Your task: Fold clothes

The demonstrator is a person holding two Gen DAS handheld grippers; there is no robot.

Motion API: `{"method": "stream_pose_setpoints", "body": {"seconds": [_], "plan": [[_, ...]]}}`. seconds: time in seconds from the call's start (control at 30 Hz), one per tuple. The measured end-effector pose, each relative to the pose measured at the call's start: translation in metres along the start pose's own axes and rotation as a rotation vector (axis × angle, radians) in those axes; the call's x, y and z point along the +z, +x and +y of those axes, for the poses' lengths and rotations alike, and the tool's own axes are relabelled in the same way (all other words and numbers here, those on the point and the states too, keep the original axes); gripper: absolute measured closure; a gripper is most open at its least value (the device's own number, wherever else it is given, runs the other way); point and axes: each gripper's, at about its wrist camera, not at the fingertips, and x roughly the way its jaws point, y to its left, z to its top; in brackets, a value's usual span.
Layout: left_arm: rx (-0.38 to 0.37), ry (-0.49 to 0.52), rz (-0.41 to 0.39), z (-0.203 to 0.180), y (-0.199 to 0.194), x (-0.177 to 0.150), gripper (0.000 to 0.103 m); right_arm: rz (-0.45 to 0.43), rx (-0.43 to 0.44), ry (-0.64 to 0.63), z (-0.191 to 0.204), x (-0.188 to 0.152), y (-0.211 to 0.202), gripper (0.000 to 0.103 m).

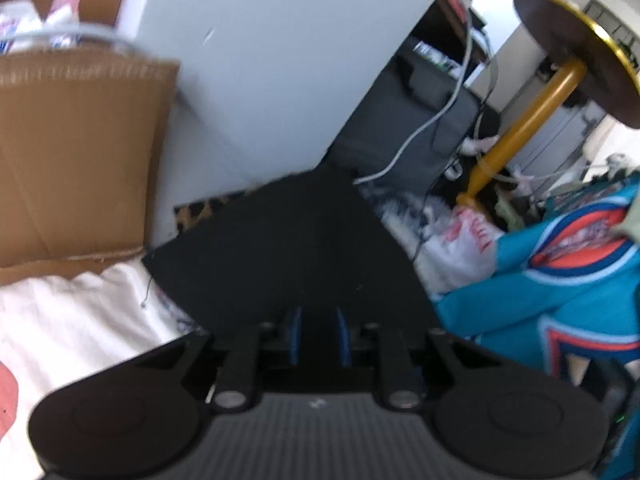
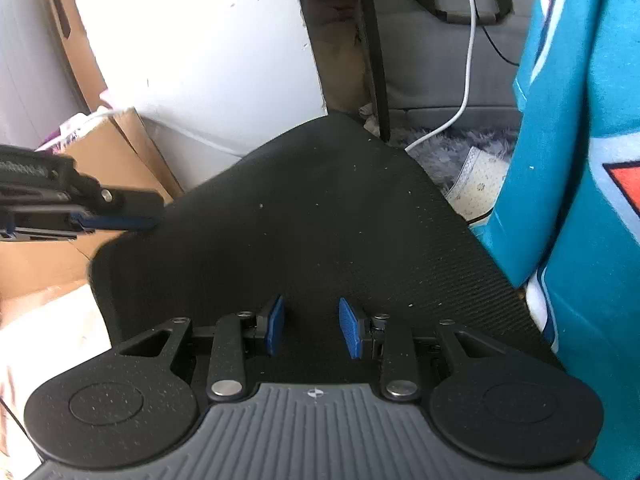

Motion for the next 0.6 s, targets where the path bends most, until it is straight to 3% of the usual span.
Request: {"method": "stream_pose_setpoints", "body": {"seconds": [0.13,0.3,0.47,0.6], "plan": [[0.025,0.024,0.009,0.011,0.006,-0.010,0.101,0.013,-0.003,0.010,-0.008,-0.003,0.002,0.065],[0.032,0.096,0.018,0.012,0.007,-0.012,0.100,0.030,-0.038,-0.002,-0.019,-0.006,0.001,0.066],[0.104,0.170,0.005,-0.009,-0.016,-0.005,0.100,0.032,-0.078,-0.018,-0.024,-0.007,-0.006,0.065],[0.108,0.160,0.004,-0.019,-0.024,-0.004,0.092,-0.007,-0.092,-0.026,-0.031,-0.006,-0.023,0.065]]}}
